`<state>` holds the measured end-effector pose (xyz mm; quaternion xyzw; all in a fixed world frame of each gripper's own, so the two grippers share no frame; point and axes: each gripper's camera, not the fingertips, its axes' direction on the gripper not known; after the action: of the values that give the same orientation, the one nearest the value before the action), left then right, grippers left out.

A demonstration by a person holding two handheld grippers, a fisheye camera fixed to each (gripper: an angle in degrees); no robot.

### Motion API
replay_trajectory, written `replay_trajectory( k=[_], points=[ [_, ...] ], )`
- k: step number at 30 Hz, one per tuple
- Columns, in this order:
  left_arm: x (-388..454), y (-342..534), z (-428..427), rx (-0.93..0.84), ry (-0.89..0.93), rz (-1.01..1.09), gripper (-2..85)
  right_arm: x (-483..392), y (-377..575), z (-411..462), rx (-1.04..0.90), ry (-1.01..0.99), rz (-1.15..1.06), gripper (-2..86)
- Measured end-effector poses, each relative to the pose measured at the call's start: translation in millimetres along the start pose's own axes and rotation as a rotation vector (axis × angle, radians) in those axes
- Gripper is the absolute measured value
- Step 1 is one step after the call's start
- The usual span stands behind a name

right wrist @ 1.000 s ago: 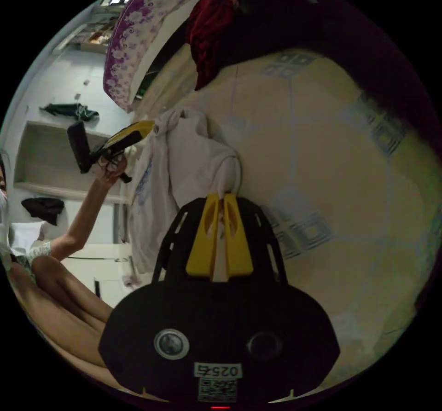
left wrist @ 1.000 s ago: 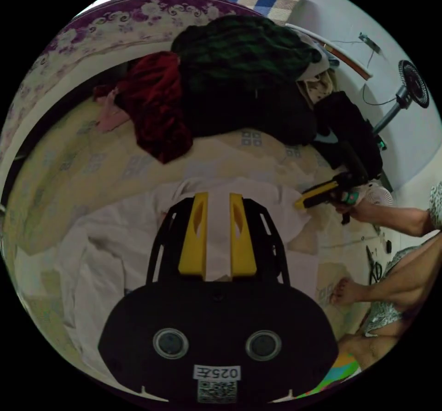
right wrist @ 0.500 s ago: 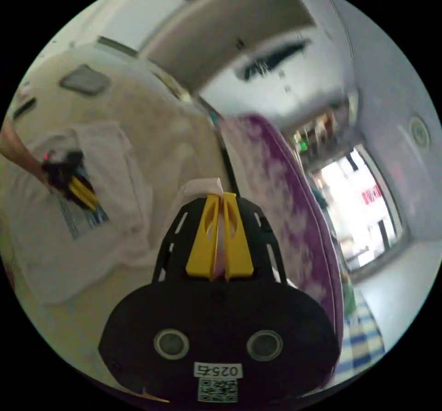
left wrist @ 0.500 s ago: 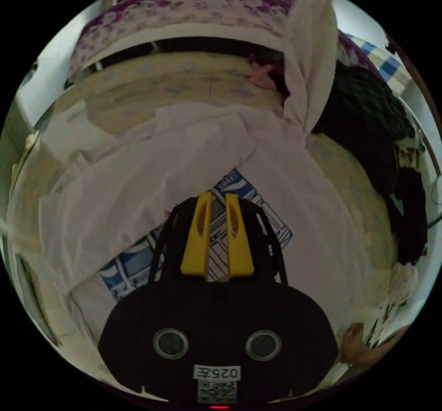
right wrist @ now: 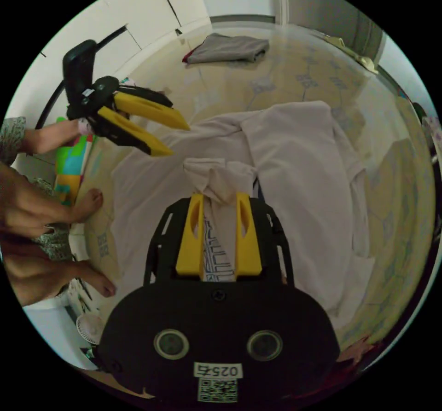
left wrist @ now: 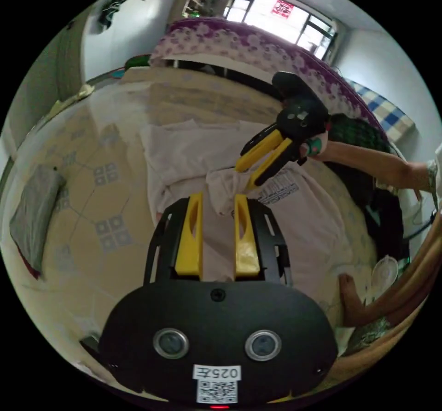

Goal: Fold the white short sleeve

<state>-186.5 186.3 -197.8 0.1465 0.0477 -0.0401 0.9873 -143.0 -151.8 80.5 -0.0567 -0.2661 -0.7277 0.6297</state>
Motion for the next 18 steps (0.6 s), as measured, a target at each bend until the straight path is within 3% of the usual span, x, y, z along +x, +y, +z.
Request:
replay_trajectory(
  k=[7,9,13,16,18],
  points=[
    [88.8,-53.7,35.7,-0.171,-0.096,0.492,7.3,-5.6,102.4,-47.1,0.116,0.004,0.195,16.7],
    [102.4,-55.9,71.6,-0.308,-0.262,0.588,7.7,-5.7,141.2,-43.9,0.140,0.080,0.308,16.3],
    [81.0,-45.7,93.0,-0.373,-0.372,0.490,4.3,8.2,185.9,-29.5,0.125,0.148,0.432,15.7],
    [53.0,-36.8,66.5,-0.303,-0.345,0.323,-0.1,25.3,204.4,-15.9,0.067,0.230,0.468,13.8],
    [25.4,-31.3,40.9,-0.220,-0.224,0.174,-0.7,39.5,211.2,-1.8,0.030,0.271,0.484,12.6]
  ],
)
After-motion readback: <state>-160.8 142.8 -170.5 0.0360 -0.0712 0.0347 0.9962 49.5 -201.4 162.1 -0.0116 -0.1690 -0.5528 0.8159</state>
